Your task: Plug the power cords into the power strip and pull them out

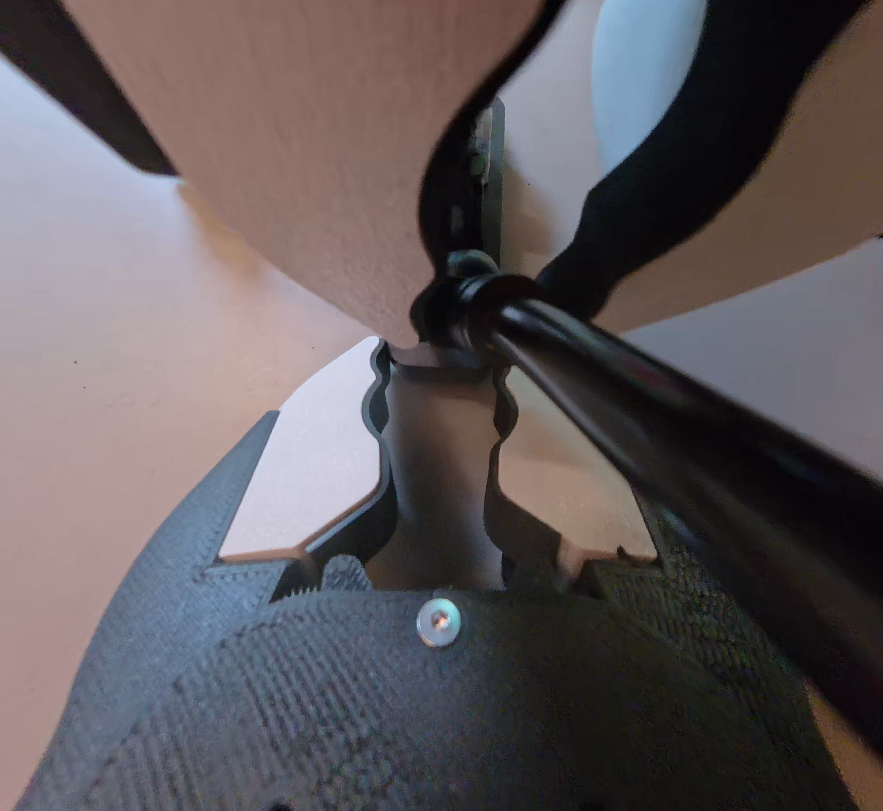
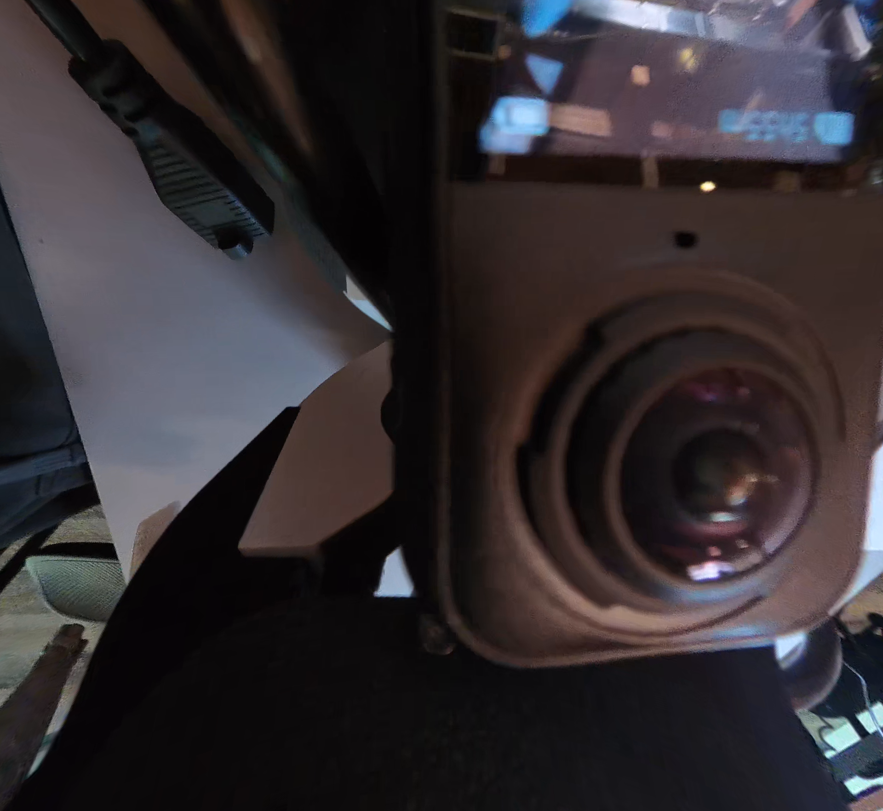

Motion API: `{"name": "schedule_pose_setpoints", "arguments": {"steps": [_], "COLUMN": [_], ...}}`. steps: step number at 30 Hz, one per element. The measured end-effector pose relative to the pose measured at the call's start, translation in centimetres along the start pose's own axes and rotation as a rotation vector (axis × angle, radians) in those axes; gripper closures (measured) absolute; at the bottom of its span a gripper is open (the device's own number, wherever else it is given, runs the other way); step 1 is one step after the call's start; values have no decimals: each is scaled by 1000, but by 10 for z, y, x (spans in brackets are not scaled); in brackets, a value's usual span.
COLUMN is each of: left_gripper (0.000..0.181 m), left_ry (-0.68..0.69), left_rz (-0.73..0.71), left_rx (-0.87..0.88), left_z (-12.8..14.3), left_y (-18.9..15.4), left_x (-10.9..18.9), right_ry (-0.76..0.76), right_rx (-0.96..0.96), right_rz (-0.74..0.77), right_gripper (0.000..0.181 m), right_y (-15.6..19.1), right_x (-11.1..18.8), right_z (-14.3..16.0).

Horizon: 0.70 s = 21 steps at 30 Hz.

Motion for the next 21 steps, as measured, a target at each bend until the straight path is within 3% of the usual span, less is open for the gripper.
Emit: {"name": "schedule_pose_setpoints", "arguments": {"steps": [10,19,21], "left_gripper": [140,140,140], "left_ry": [12,-8,0], "left_rz": [-2,2,5], "left_rx": [-8,5,5], "left_z": [1,2,3], "left_y": [0,4,3], "left_x": [0,5,4], "right_ry": [27,-249,-232], "right_rx": [74,-27,-20], "right_rz": [-59,-66,-66], "right_gripper": [158,157,157], "right_y": [-5,-9,-10], "right_x": [-2,-2,-4], "right_z": [4,6,8]}}
Point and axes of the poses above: each gripper's, where its closed fingertips meet, x back along the fingers, z out of its underside, y = z × x across the jaws, the point moved 8 cm from there along x, back along the fingers, and after that the axes turned 12 degrees about -x, right-handed, at the moved point
